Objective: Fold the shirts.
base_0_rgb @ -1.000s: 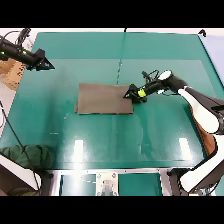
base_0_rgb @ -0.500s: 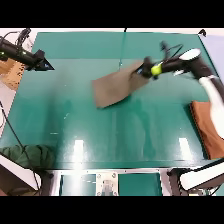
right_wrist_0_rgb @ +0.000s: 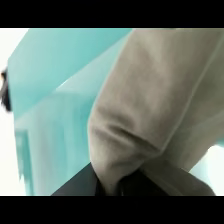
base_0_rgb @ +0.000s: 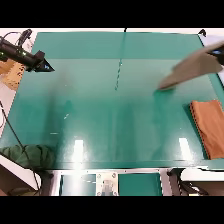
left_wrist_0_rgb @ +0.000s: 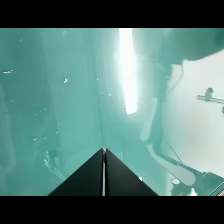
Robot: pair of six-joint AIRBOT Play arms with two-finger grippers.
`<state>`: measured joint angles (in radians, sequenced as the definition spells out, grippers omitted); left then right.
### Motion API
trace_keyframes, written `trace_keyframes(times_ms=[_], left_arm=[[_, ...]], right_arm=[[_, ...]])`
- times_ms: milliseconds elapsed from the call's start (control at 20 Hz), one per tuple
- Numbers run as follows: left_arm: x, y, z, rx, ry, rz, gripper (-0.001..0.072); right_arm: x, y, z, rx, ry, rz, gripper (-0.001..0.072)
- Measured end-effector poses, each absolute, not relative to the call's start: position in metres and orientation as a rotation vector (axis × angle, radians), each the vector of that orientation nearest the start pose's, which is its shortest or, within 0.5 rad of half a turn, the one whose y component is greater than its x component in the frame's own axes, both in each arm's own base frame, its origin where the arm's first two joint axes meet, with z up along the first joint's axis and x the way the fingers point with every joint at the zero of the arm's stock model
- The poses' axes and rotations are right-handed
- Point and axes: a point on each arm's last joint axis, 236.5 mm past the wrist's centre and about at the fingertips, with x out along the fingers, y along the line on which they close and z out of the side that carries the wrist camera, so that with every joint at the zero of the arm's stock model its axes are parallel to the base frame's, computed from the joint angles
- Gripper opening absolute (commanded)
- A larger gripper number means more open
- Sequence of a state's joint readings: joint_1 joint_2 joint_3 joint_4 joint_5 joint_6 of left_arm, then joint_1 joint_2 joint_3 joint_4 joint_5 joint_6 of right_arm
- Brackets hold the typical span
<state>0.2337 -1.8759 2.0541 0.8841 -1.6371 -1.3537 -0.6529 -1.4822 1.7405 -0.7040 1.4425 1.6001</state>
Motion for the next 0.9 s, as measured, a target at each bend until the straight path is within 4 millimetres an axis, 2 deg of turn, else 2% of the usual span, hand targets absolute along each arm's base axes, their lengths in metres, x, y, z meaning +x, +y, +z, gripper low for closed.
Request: trace_keyframes(times_ms=[150,250,350,500,650,900], left_arm=[[0.496,-0.036,0.077,-0.434,1.259,-0.536,0.0025],[0.496,-0.036,0.077,-0.434,1.26,-0.536,0.0025],[0.496,-0.036,0.077,-0.434,1.261,-0.536,0.0025],[0.496,-0.036,0.077,-0.438,1.262,-0.534,0.0025],[0.495,-0.036,0.077,-0.438,1.263,-0.535,0.0025],[0.493,-0.037,0.077,-0.439,1.274,-0.539,0.0025]], right_arm=[[0.403,-0.188,0.191,0.959,0.831,-0.066,0.0018],[0.371,-0.226,0.189,0.964,0.825,-0.192,0.0018],[0.342,-0.255,0.189,0.969,0.814,-0.307,0.0018],[0.311,-0.279,0.191,0.965,0.804,-0.414,0.0018],[0.289,-0.289,0.187,0.953,0.832,-0.492,0.0018],[0.278,-0.295,0.183,0.945,0.852,-0.54,0.0019]])
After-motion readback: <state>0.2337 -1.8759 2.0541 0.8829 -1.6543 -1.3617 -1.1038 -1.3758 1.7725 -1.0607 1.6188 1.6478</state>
